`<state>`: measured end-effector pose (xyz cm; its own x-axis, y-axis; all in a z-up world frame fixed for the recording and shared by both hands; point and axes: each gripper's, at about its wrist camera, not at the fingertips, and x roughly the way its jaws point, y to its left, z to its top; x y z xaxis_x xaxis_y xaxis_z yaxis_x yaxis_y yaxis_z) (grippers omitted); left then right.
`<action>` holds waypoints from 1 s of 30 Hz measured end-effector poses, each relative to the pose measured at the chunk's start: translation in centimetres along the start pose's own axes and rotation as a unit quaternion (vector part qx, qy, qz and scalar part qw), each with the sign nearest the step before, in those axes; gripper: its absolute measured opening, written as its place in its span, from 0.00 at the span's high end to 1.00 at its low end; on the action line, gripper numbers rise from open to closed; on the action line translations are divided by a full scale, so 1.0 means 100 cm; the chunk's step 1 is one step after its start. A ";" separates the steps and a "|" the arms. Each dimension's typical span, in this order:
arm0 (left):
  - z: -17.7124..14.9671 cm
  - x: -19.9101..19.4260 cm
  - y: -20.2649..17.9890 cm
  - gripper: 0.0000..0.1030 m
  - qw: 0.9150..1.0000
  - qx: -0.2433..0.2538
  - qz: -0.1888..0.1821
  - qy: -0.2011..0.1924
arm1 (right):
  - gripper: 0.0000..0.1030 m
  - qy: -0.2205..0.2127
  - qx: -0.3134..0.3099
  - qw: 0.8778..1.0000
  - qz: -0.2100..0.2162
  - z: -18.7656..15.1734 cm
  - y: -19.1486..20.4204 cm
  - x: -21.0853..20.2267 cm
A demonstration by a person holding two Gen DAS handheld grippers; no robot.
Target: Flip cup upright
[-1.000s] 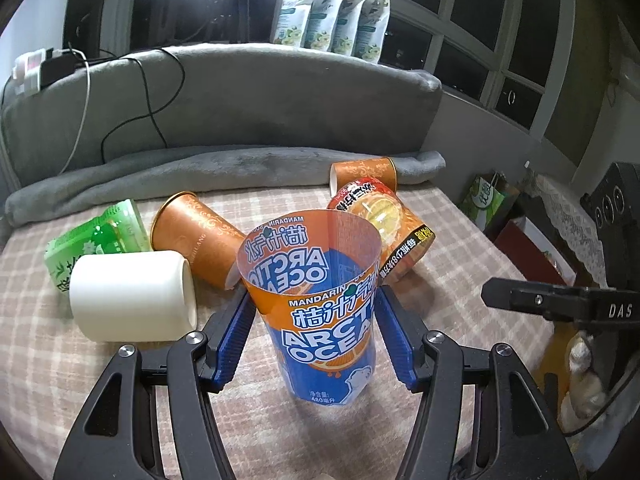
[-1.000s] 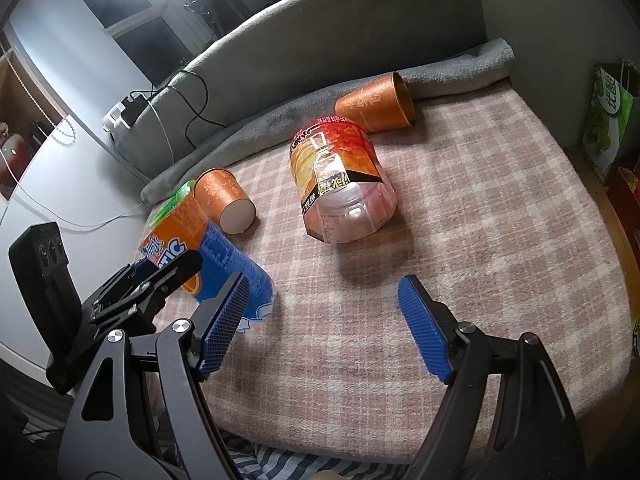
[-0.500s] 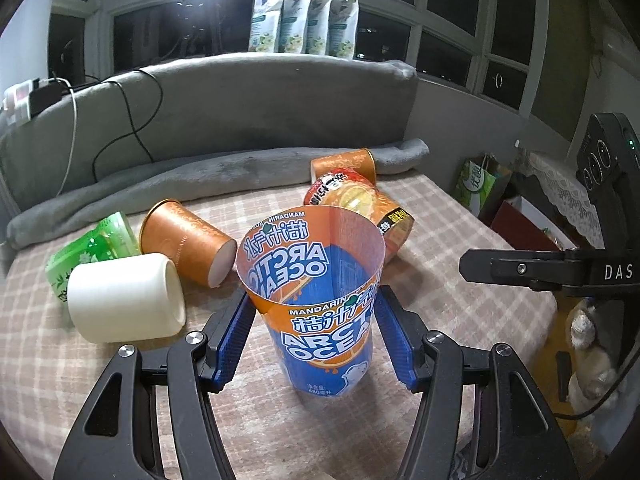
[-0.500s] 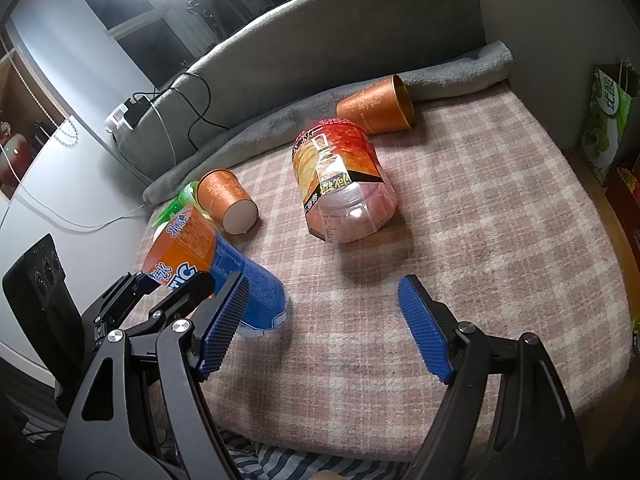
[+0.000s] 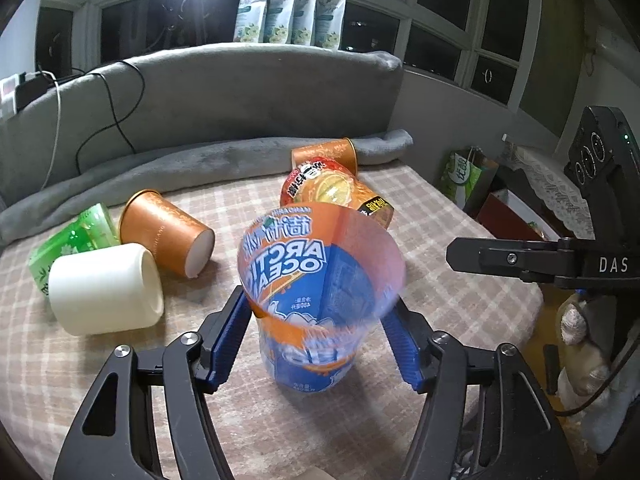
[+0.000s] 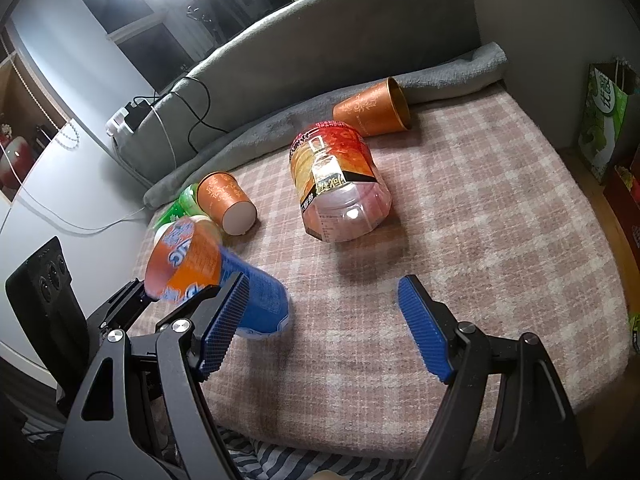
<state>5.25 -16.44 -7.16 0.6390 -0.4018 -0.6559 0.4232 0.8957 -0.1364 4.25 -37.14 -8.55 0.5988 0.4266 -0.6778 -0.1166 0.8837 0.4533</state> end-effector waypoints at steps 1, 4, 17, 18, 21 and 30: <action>0.000 -0.001 0.000 0.33 1.000 0.000 0.000 -0.001 | 0.23 -0.001 -0.001 1.000 -0.001 0.000 0.000 0.000; -0.001 -0.003 0.001 0.32 1.000 -0.002 -0.004 0.000 | 0.23 -0.007 -0.001 1.000 0.000 -0.001 0.000 -0.002; -0.015 -0.031 0.012 0.27 1.000 -0.016 -0.016 -0.011 | 0.17 -0.073 -0.064 0.994 -0.043 -0.004 0.025 -0.018; -0.016 -0.037 0.014 0.27 1.000 -0.017 -0.013 -0.017 | 0.16 -0.081 -0.073 0.993 -0.050 -0.005 0.028 -0.019; -0.016 -0.058 0.023 0.27 0.998 -0.027 0.011 -0.049 | 0.15 -0.106 -0.098 0.987 -0.074 -0.006 0.038 -0.024; -0.011 -0.116 0.058 0.23 0.977 -0.075 0.112 -0.164 | 0.10 -0.178 -0.136 0.967 -0.125 -0.010 0.062 -0.039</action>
<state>-0.40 -6.35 -1.22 0.8866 -0.2100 -0.4122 0.1662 0.9761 -0.1399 0.36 -33.14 -3.66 0.8639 0.1421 -0.4832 -0.1077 0.9893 0.0984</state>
